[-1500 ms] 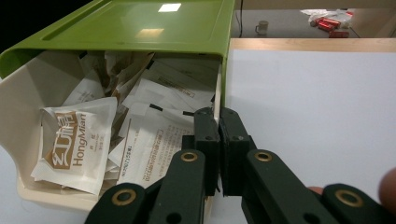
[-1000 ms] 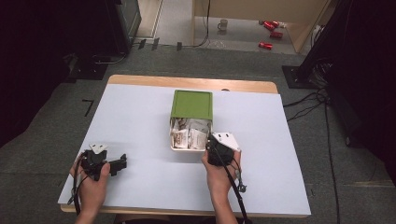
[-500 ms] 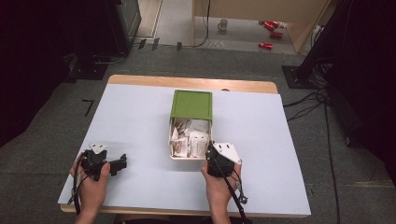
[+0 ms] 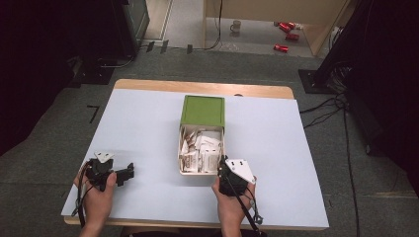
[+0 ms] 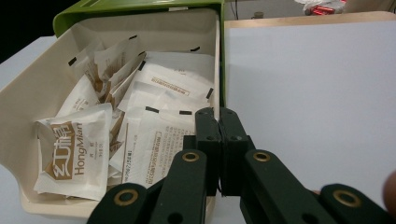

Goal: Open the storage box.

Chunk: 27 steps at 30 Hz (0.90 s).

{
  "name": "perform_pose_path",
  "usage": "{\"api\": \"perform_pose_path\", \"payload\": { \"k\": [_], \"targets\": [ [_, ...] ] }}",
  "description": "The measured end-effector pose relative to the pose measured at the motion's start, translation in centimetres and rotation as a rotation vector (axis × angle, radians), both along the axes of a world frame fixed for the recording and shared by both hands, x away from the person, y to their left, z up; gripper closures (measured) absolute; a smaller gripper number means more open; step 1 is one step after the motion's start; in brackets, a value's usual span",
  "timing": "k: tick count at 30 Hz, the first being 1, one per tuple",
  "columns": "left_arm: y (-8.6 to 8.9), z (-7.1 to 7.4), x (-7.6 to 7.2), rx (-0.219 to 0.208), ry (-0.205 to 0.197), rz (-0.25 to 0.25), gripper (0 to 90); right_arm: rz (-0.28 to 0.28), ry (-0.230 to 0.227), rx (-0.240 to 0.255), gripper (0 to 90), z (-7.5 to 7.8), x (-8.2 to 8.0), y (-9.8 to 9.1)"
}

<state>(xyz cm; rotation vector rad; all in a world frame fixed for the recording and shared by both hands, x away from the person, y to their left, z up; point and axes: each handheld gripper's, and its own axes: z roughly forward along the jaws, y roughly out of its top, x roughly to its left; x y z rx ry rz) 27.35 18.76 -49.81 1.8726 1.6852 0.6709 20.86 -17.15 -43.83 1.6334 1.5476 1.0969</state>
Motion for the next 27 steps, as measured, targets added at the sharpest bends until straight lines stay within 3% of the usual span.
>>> {"api": "perform_pose_path", "payload": {
  "k": [14, 16, 21, 27],
  "targets": [
    [0.0, 0.0, 0.0, 0.001, 0.0, -0.001, 0.0, 0.011, -0.002, 0.017, 87.5, 0.0, -0.7, 0.1],
    [0.0, 0.0, 0.0, 0.001, 0.001, -0.001, 0.0, 0.017, -0.025, 0.041, 84.1, 0.1, -0.7, -0.1],
    [0.0, 0.0, 0.0, 0.001, 0.0, 0.0, 0.0, 0.035, -0.03, 0.015, 77.4, 1.0, -0.5, -0.2],
    [0.0, 0.0, 0.0, 0.0, 0.0, 0.0, 0.0, 0.04, -0.062, 0.028, 66.0, 1.8, -0.7, -0.7]
  ]
}}
